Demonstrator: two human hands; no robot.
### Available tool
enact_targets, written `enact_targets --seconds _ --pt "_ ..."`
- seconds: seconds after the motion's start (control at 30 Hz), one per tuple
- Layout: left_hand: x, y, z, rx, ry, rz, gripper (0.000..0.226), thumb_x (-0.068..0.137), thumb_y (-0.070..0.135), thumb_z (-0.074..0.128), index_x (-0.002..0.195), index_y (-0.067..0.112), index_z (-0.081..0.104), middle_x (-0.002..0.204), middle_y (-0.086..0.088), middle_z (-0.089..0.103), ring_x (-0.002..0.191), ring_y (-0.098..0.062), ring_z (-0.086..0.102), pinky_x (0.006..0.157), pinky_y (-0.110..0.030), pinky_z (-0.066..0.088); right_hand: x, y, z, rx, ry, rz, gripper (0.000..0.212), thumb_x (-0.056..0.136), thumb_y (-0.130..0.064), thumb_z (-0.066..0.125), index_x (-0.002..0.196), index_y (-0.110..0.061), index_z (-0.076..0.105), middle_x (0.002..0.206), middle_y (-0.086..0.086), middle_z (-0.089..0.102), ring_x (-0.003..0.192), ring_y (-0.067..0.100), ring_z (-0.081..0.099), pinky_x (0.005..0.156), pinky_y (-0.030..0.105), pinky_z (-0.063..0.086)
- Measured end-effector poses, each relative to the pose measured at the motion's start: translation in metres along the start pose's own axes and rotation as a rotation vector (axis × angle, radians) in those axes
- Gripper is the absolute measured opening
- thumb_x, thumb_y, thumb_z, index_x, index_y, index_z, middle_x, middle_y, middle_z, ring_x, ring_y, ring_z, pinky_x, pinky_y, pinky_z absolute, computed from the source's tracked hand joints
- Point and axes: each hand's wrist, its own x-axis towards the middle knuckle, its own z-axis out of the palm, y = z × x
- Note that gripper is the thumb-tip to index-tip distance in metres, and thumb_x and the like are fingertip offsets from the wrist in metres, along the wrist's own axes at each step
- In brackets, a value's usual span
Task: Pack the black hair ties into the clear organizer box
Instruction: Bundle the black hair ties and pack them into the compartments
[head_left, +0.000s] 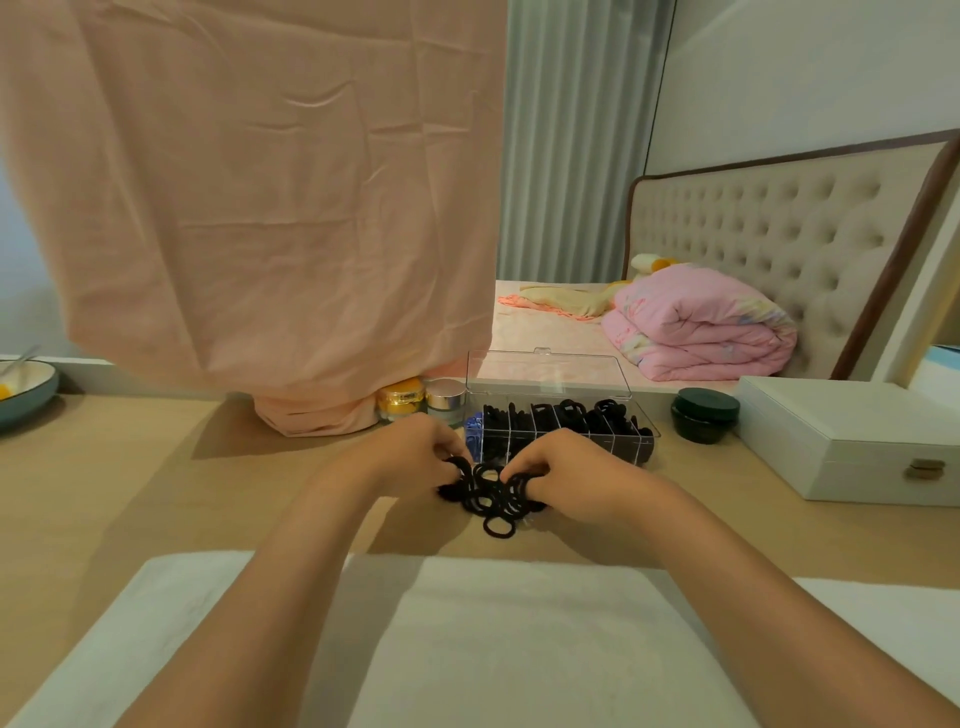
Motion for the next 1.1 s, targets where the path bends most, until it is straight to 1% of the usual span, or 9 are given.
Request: enact_targets --seconds 0.07,0.33,0.43,0.5,0.63,0.73,0.83,0.93,1.1 --pt "0.004 -0.006 0.007 -0.022 0.042 -0.036 0.022 0.095 0.015 0.063 0.112 0.022 0.074 0.102 0.005 0.073 0.084 -0.006 0.062 0.074 -0.019 0.046 0.010 -0.001 0.005 -0.059 0.002 0.024 0.023 0.097 -0.010 0.062 0.112 -0.017 0.079 0.104 0.002 0.076 0.095 0.017 0.072 0.090 0.034 0.060" --pt "0.010 -0.021 0.019 0.023 0.020 -0.127 0.031 0.095 0.021 0.062 0.124 0.025 0.071 0.121 0.000 0.070 0.107 -0.018 0.061 0.099 -0.036 0.051 0.028 -0.013 0.007 -0.341 -0.081 0.087 0.021 0.091 -0.012 0.068 0.105 0.002 0.074 0.111 0.021 0.072 0.104 0.035 0.069 0.092 0.044 0.058" --pt "0.010 -0.026 0.019 -0.014 0.041 -0.132 0.026 0.095 0.023 0.064 0.119 0.022 0.074 0.115 -0.001 0.072 0.104 -0.019 0.062 0.097 -0.038 0.052 0.026 -0.016 -0.001 -0.324 -0.109 0.090 0.016 0.091 -0.013 0.068 0.101 -0.002 0.075 0.106 0.016 0.074 0.098 0.030 0.071 0.089 0.042 0.060" --pt "0.010 -0.029 0.017 -0.028 0.051 -0.131 0.024 0.096 0.024 0.062 0.117 0.020 0.074 0.111 -0.001 0.073 0.101 -0.019 0.063 0.094 -0.036 0.053 0.025 -0.018 -0.011 -0.273 -0.080 0.083 0.010 0.093 -0.011 0.066 0.094 -0.014 0.075 0.097 0.010 0.077 0.082 0.021 0.074 0.079 0.034 0.063" --pt "0.013 -0.031 0.014 -0.041 0.074 -0.121 0.019 0.096 0.018 0.060 0.109 0.022 0.074 0.110 0.000 0.073 0.100 -0.017 0.063 0.093 -0.035 0.053 0.025 -0.027 -0.017 -0.189 -0.093 0.036 0.019 0.096 -0.007 0.060 0.099 -0.019 0.075 0.093 0.007 0.078 0.066 0.015 0.072 0.071 0.036 0.064" --pt "0.013 -0.027 0.016 0.001 0.115 -0.115 0.013 0.094 0.022 0.064 0.104 0.029 0.068 0.112 0.001 0.071 0.100 -0.017 0.063 0.087 -0.033 0.053 0.028 -0.038 -0.003 -0.263 -0.146 -0.045 0.031 0.095 -0.005 0.058 0.113 -0.022 0.076 0.108 -0.001 0.074 0.084 0.015 0.073 0.081 0.032 0.062" --pt "0.014 -0.024 0.022 0.076 0.126 -0.131 0.033 0.094 0.026 0.065 0.126 0.032 0.061 0.124 0.001 0.066 0.109 -0.018 0.062 0.088 -0.031 0.053 0.033 -0.041 0.010 -0.434 -0.199 -0.080 0.039 0.094 -0.007 0.059 0.129 -0.022 0.070 0.129 0.001 0.067 0.111 0.022 0.065 0.099 0.035 0.054" --pt "0.016 -0.023 0.023 0.089 0.067 -0.132 0.043 0.094 0.027 0.063 0.136 0.032 0.057 0.130 0.001 0.065 0.114 -0.018 0.060 0.096 -0.035 0.052 0.035 -0.040 0.016 -0.459 -0.169 -0.061 0.034 0.093 -0.009 0.063 0.123 -0.019 0.074 0.119 0.005 0.071 0.105 0.024 0.066 0.097 0.038 0.055" --pt "0.016 -0.020 0.020 0.086 0.033 -0.121 0.025 0.093 0.023 0.065 0.117 0.024 0.072 0.115 0.001 0.070 0.101 -0.017 0.061 0.084 -0.029 0.050 0.030 -0.039 0.012 -0.377 -0.139 -0.023 0.015 0.091 -0.011 0.066 0.103 -0.010 0.074 0.104 0.010 0.072 0.097 0.028 0.068 0.088 0.037 0.059"
